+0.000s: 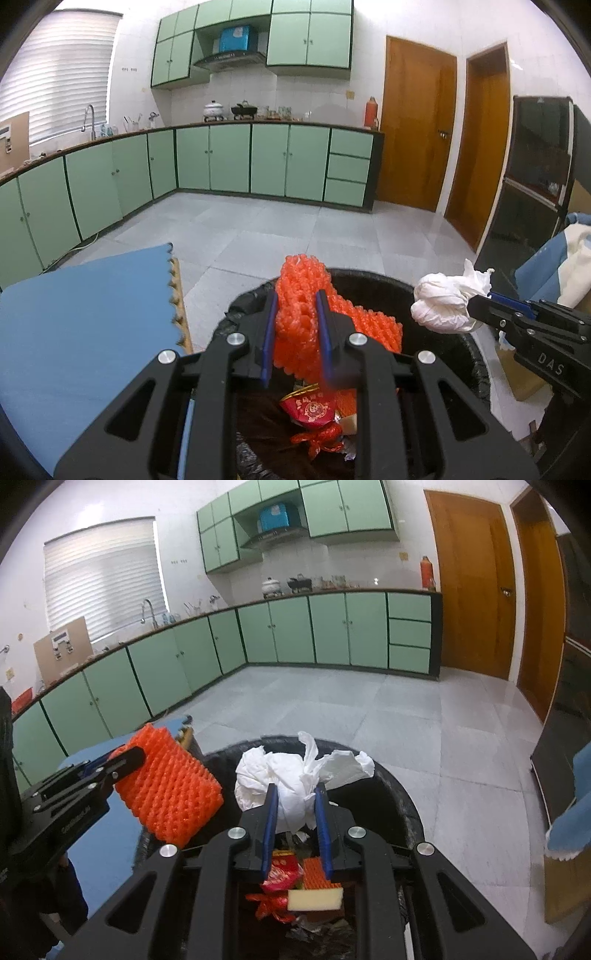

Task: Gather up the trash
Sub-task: 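Carry the orange net and white tissue over the black bin, then open both tools to drop the net and tissue into the bin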

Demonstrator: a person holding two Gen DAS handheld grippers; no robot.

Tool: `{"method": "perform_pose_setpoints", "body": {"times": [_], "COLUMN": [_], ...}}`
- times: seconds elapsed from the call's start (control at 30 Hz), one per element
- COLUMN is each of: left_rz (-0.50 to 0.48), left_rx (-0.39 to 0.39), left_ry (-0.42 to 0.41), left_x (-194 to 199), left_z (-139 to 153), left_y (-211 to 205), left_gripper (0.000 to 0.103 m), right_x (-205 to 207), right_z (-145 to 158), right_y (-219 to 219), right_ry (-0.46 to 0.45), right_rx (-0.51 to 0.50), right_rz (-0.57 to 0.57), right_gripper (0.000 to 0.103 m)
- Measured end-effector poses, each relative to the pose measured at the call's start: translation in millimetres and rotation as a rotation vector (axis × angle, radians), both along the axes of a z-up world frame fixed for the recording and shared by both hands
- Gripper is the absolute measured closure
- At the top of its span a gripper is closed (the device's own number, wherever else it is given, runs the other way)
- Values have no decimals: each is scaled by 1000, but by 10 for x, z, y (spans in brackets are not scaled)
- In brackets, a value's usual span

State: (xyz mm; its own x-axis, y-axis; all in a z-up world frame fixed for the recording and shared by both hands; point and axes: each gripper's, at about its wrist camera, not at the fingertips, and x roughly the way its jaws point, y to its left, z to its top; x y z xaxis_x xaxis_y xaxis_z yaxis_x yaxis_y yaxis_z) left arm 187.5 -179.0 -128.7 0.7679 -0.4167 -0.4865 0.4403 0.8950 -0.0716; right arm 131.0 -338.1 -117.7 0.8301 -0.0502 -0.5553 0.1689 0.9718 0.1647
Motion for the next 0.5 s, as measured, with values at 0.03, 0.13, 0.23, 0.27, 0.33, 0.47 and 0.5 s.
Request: {"method": "perform_pose_setpoints", "body": {"times": [0.03,0.13,0.23,0.27,0.33,0.47,0.5], "left_rz": [-1,0,-4,-5,-6,-12,-10], "left_rx": [3,16,29,33,38,37,37], "left_ry": [8,21,33,36,43,70,77], "left_x": [21,83,158,186,218,296,320], "left_z": [-48,-132,-194,-211,-248,-305,-299], "left_y": [-22,-58,-95,-116,-143,-174,-184], "left_gripper": [84,84,84,84,84,80,77], "right_x": [8,43,57,81,112,176,196], "right_z": [-37,-151,-269,-308,-358,-449,-467], "right_y": [-11,-70,-142,-153,-168,-210,-217], "right_ry": [7,28,45,53,63,81,88], "right_rx": [2,10,17,20,22,17,12], "right_rz": [-2,-7,-7,-6,-3,0,-1], "right_gripper": [83,83,83,83,83,73,71]}}
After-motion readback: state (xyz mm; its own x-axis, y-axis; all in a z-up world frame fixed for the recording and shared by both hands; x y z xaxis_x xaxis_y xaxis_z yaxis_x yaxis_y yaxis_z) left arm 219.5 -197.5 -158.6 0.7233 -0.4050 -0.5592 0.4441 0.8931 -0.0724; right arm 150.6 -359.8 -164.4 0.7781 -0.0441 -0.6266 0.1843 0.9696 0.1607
